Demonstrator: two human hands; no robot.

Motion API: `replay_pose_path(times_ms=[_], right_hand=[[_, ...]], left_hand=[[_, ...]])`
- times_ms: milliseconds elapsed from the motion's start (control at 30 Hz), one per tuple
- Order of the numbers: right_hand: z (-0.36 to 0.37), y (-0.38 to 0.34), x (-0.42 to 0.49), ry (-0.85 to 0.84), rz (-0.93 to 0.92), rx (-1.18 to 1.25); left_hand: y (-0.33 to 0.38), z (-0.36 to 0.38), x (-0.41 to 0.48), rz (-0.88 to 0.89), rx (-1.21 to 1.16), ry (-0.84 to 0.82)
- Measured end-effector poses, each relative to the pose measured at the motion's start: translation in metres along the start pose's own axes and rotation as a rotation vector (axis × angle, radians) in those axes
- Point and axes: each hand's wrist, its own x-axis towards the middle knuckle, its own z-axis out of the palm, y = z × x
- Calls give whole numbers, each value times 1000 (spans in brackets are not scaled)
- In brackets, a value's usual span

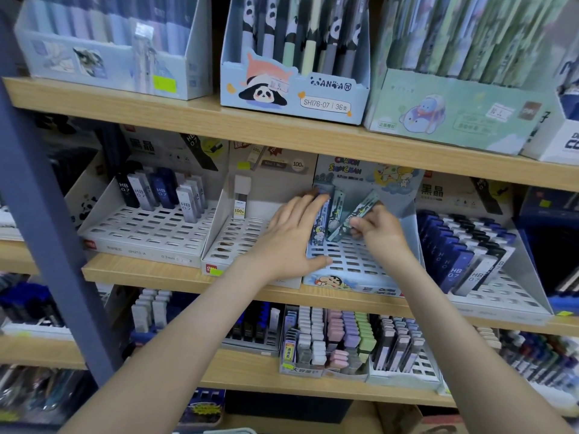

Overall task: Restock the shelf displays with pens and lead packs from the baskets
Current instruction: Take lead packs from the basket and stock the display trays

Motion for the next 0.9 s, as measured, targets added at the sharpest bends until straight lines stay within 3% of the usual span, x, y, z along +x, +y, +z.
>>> replay_pose_path(times_ms=[233, 467, 633, 900], right_hand=[[3, -23, 2, -146, -161, -374], [3, -16, 2, -76, -124, -384], [13, -11, 0, -233, -150, -388], [11, 15, 0, -11, -522, -345]], left_hand=[[2, -1, 0, 5, -8, 5], [1, 0, 0, 4, -22, 3], [1, 0, 0, 10, -26, 11], [-2, 2, 1, 27, -13, 25]])
